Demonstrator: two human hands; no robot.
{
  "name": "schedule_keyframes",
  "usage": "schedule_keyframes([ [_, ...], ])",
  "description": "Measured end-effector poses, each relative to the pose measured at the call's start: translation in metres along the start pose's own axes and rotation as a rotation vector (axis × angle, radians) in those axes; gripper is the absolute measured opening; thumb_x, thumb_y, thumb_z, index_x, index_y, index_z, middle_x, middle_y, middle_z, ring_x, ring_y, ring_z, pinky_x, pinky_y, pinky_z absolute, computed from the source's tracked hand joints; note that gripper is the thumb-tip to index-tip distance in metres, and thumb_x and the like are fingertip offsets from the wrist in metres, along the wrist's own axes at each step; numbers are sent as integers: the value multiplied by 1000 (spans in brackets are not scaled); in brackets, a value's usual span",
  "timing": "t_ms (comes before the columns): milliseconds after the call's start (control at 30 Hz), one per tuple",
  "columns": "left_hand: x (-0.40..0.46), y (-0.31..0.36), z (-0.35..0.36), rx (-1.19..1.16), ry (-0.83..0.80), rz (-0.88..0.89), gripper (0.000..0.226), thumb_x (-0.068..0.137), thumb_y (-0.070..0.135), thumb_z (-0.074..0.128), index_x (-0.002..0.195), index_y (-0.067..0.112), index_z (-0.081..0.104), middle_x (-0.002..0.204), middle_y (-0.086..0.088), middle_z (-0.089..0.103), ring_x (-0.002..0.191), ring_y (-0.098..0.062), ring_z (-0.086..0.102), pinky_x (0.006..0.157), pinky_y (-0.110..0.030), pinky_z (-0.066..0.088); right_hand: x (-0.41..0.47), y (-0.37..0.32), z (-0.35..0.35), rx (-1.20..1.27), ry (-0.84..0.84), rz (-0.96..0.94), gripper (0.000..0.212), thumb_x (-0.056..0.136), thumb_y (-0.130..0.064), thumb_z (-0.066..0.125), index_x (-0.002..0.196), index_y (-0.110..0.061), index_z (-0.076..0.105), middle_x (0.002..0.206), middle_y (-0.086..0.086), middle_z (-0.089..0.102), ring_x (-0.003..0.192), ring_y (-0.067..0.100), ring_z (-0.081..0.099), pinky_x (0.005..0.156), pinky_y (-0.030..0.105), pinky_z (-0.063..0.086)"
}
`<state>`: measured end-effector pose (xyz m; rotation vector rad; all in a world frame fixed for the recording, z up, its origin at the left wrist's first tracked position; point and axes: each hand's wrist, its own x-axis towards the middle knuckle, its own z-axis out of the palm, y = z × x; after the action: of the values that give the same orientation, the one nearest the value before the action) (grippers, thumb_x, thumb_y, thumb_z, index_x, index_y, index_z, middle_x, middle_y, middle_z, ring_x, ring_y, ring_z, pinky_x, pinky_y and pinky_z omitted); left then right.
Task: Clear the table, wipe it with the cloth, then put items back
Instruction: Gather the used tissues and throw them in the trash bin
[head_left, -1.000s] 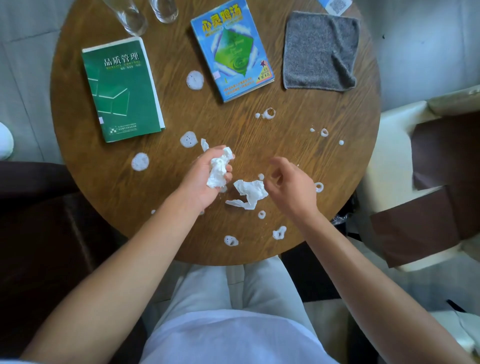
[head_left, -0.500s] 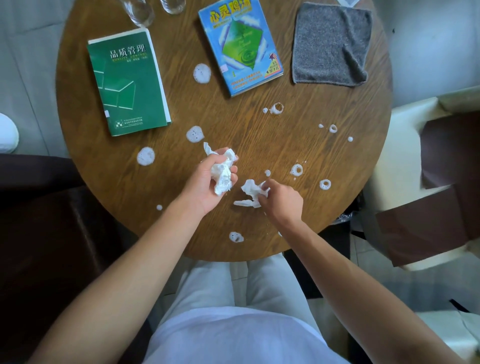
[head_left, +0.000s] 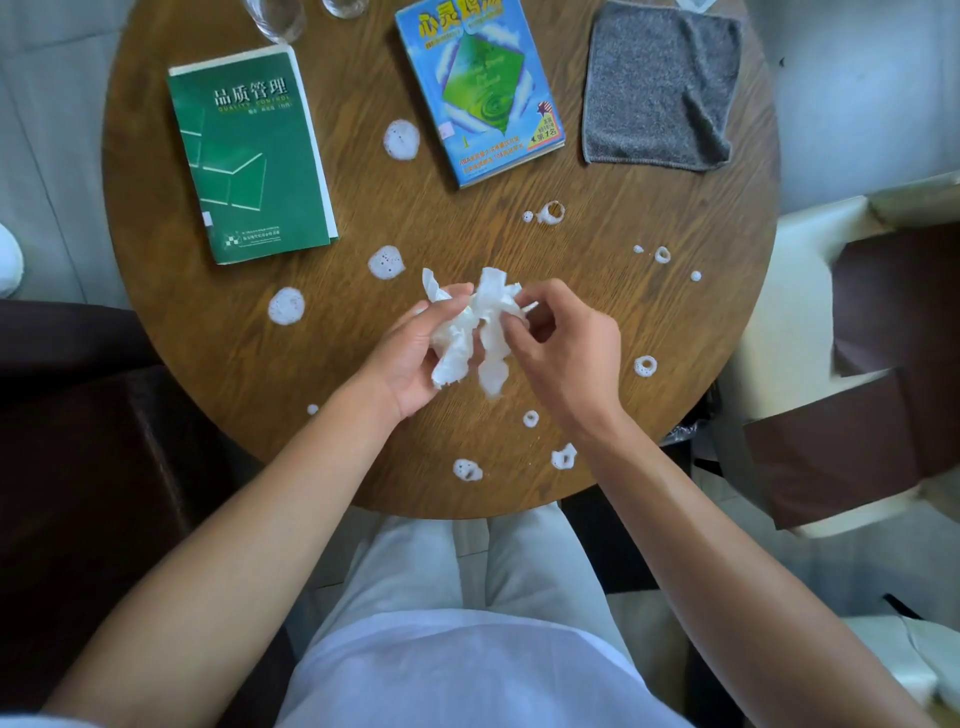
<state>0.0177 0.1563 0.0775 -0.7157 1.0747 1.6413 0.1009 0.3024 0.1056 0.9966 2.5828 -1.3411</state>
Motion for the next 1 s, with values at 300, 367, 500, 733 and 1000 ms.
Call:
schedule_keyframes([
  [300, -4, 7, 7, 39, -115, -12, 53, 95, 52, 58, 129, 12, 66, 117, -10, 71, 108, -22, 70, 92, -35, 58, 1, -11, 27, -165, 133, -313, 9, 88, -23, 72, 92, -16, 75, 95, -4, 72, 81, 21, 59, 66, 33, 49],
  [367, -3, 7, 5, 74, -138, 19, 64, 93, 49, 61, 143, 9, 54, 129, -14, 66, 116, -26, 67, 96, -39, 57, 0, -5, 30, -250, 159, -394, 8, 86, -17, 69, 82, -12, 73, 104, 3, 72, 83, 26, 56, 68, 38, 48],
  [500, -2, 6, 2, 34, -91, 74, 39, 94, 24, 63, 131, 17, 61, 123, -14, 69, 105, -22, 70, 85, -33, 61, -4, -4, 28, -391, 88, -409, 12, 92, -27, 65, 93, -18, 74, 127, 4, 67, 100, 30, 55, 78, 43, 44],
  [733, 0, 17, 3, -31, 0, 94, 17, 102, 13, 56, 117, 14, 62, 93, -8, 70, 75, -16, 64, 65, -27, 54, -10, -10, 16, -179, -6, -257, 45, 94, -42, 63, 131, -15, 62, 144, 6, 53, 128, 25, 51, 102, 38, 45],
  [1000, -3, 26, 3, -168, -41, 156, 43, 82, 22, 73, 120, 14, 53, 93, -8, 68, 72, -14, 58, 58, -22, 51, -14, -16, 8, 47, -208, 3, 28, 94, -49, 69, 96, -24, 58, 78, -10, 64, 69, 6, 61, 63, 30, 54],
])
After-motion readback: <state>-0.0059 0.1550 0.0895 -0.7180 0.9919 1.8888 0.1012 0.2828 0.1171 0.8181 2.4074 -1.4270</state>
